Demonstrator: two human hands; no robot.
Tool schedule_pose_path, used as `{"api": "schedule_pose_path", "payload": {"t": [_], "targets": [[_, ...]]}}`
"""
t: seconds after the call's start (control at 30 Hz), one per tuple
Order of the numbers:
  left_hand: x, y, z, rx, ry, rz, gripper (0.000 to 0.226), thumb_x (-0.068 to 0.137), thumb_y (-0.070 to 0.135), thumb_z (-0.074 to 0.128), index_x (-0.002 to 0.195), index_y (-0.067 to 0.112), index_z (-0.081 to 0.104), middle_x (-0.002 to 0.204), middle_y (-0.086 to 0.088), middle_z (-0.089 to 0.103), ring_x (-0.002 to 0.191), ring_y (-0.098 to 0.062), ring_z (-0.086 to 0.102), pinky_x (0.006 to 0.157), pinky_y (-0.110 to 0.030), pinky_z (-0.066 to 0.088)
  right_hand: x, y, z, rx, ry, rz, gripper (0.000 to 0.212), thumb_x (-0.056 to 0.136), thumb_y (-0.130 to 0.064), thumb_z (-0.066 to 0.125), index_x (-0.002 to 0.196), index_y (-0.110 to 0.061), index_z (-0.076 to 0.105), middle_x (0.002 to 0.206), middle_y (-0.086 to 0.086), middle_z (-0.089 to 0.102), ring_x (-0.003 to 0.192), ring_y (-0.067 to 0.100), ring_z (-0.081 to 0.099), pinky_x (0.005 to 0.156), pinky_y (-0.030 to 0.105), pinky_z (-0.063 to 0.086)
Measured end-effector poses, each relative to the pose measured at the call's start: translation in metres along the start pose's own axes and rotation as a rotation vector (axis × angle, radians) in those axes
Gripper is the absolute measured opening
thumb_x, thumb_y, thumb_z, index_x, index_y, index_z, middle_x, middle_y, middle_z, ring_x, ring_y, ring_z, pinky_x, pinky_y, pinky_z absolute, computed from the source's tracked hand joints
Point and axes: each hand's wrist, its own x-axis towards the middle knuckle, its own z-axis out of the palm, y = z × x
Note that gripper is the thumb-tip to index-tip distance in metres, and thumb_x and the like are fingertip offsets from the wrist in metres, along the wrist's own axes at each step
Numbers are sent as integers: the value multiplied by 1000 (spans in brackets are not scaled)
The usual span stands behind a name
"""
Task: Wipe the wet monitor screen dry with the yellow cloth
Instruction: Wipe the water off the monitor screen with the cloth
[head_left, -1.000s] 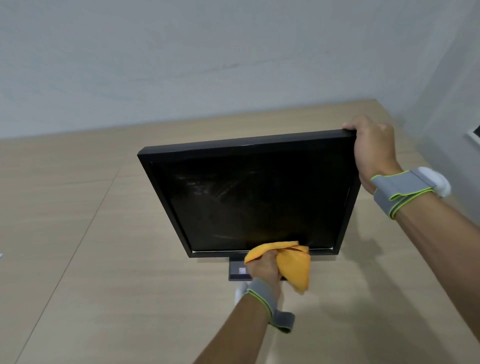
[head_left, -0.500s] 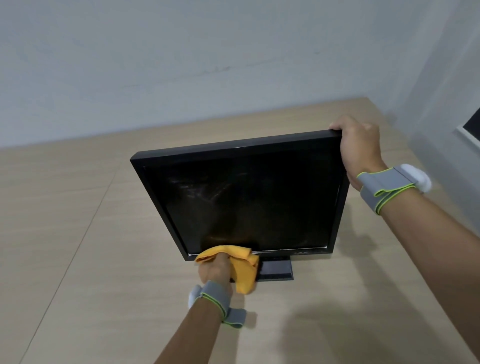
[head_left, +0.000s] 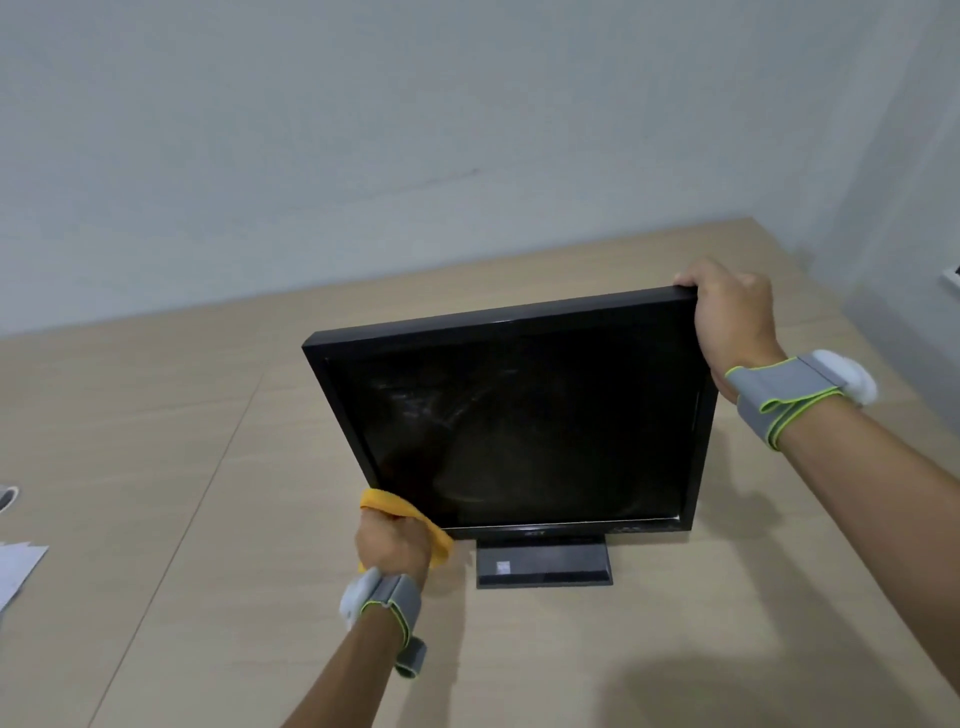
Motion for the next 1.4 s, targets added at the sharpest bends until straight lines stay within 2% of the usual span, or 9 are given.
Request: {"api": "schedule_pose_path", "payload": {"t": [0.23, 0.4, 0.5, 0.6, 0.77, 0.97, 1.2, 1.3, 1.4], "targets": [[-1, 58, -39, -226, 179, 456, 13, 89, -1, 46, 83, 10, 50, 78, -12, 56, 71, -30, 53, 68, -37, 42, 1, 1, 1, -20, 9, 31, 25, 55, -42, 61, 56, -19, 51, 48, -6, 36, 62, 20, 35, 58, 36, 31], [5, 81, -55, -131, 399, 545, 12, 85, 5, 56, 81, -5, 61, 108, -24, 53, 99, -39, 47, 85, -45, 41, 2, 2, 0, -19, 19, -3, 31, 58, -41, 61, 70, -12, 62, 63, 4, 40, 66, 22, 35, 58, 36, 31], [4, 85, -52, -251, 374, 506, 14, 90, 9, 53, 92, -2, 61, 105, -22, 52, 99, -36, 50, 82, -34, 41, 1, 2, 0, -19, 16, -28, 29, 62, -37, 60, 76, -12, 64, 65, 6, 39, 67, 21, 34, 57, 35, 30], [4, 84, -50, -315, 418, 747, 18, 93, 7, 48, 107, 6, 58, 110, -21, 52, 100, -21, 49, 85, -20, 38, 1, 2, 1, -6, 12, -27, 27, 63, -35, 61, 76, -12, 62, 69, 8, 38, 67, 22, 34, 60, 37, 30], [2, 68, -28, -140, 359, 1015, 51, 100, 20, 46, 150, 17, 37, 137, -16, 32, 128, -31, 36, 110, -38, 32, 1, 3, 2, 12, 21, -31, 35, 56, -42, 61, 73, -12, 58, 67, 7, 32, 63, 19, 30, 59, 38, 27], [-28, 69, 13, 142, 178, 1241, 61, 99, 29, 48, 153, 17, 24, 157, -24, 14, 146, -46, 11, 118, -56, 13, 6, 4, 3, -10, 22, -37, 34, 52, -47, 60, 67, -16, 59, 58, -1, 35, 59, 15, 32, 56, 34, 27], [-82, 71, 39, 424, -229, 1700, 71, 95, 53, 44, 152, 15, 25, 149, -9, 41, 134, -31, 38, 110, -42, 27, 8, 9, -3, -19, 13, 10, 30, 56, -47, 51, 48, -24, 68, 45, -11, 53, 51, 12, 50, 57, 32, 41], [-54, 57, 29, 545, -140, 1725, 50, 93, 50, 49, 133, 20, 46, 124, -5, 66, 113, -26, 58, 93, -35, 38, 10, 7, -2, -23, 22, -21, 37, 69, -38, 40, 51, -37, 73, 50, -17, 62, 57, 3, 57, 57, 23, 46], [-11, 39, 11, 552, 76, 1535, 49, 91, 46, 46, 134, 22, 43, 115, -9, 69, 104, -32, 57, 84, -41, 42, 9, 6, 0, -17, 29, -56, 48, 76, -31, 33, 48, -40, 71, 48, -20, 61, 49, -6, 54, 46, 13, 42]]}}
